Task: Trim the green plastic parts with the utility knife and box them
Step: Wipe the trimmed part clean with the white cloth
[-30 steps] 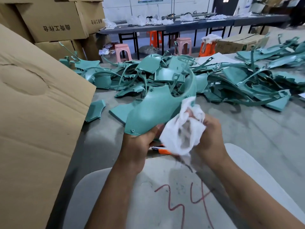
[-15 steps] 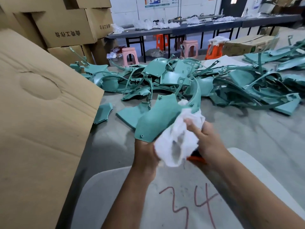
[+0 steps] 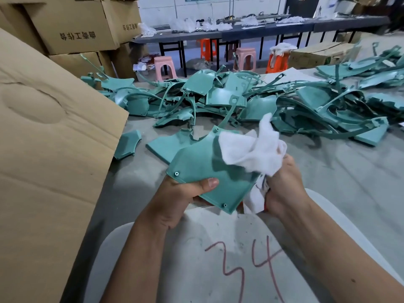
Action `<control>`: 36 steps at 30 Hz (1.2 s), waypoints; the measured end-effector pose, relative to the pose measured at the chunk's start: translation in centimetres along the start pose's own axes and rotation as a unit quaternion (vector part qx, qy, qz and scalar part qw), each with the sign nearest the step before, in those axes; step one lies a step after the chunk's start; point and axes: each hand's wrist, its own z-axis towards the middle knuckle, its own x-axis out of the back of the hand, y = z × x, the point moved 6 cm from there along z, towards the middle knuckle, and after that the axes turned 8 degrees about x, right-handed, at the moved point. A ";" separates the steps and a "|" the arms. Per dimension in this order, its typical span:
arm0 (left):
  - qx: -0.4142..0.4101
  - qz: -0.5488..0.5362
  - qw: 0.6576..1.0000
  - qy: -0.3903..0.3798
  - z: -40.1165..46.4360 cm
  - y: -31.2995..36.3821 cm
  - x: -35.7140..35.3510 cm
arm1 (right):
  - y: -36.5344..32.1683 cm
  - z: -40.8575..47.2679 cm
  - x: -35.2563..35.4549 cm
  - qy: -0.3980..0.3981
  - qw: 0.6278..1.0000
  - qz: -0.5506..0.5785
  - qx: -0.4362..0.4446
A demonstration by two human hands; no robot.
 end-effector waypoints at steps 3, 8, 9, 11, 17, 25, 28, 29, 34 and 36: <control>0.006 0.028 1.000 -0.004 -0.2 0.0 0.7 | 0.3 0.3 0.4 -0.001 1.000 -0.021 -0.015; 0.041 -0.035 0.997 -0.050 -1.8 0.4 2.2 | -1.3 2.4 4.6 0.152 0.983 -0.098 0.009; 0.038 -0.039 0.997 -0.049 -1.9 0.4 2.1 | -2.0 2.8 5.3 0.171 0.977 -0.123 0.019; 0.022 -0.025 0.999 -0.018 -1.3 0.2 1.4 | -2.1 2.6 5.0 0.143 0.981 -0.126 0.042; -0.099 -0.038 0.990 0.092 0.1 1.5 2.1 | 0.5 -0.7 -0.8 -0.064 0.976 -0.205 0.029; 0.021 -0.034 0.999 -0.017 -1.1 0.8 2.5 | 0.4 1.2 2.7 0.092 0.994 -0.062 -0.022; 0.022 -0.048 0.999 -0.005 -2.0 1.3 4.0 | -2.3 3.5 7.1 0.221 0.973 -0.066 0.020; 0.010 -0.057 0.998 0.013 -2.1 1.6 4.5 | -2.8 4.0 8.0 0.233 0.972 -0.030 0.031; -0.004 -0.101 0.993 0.056 -1.1 1.5 3.8 | -2.1 3.2 3.0 -0.045 0.996 0.072 -0.009; 0.018 -0.120 0.989 0.088 -0.5 0.6 3.2 | -1.1 1.8 0.9 -0.099 0.990 0.089 -0.035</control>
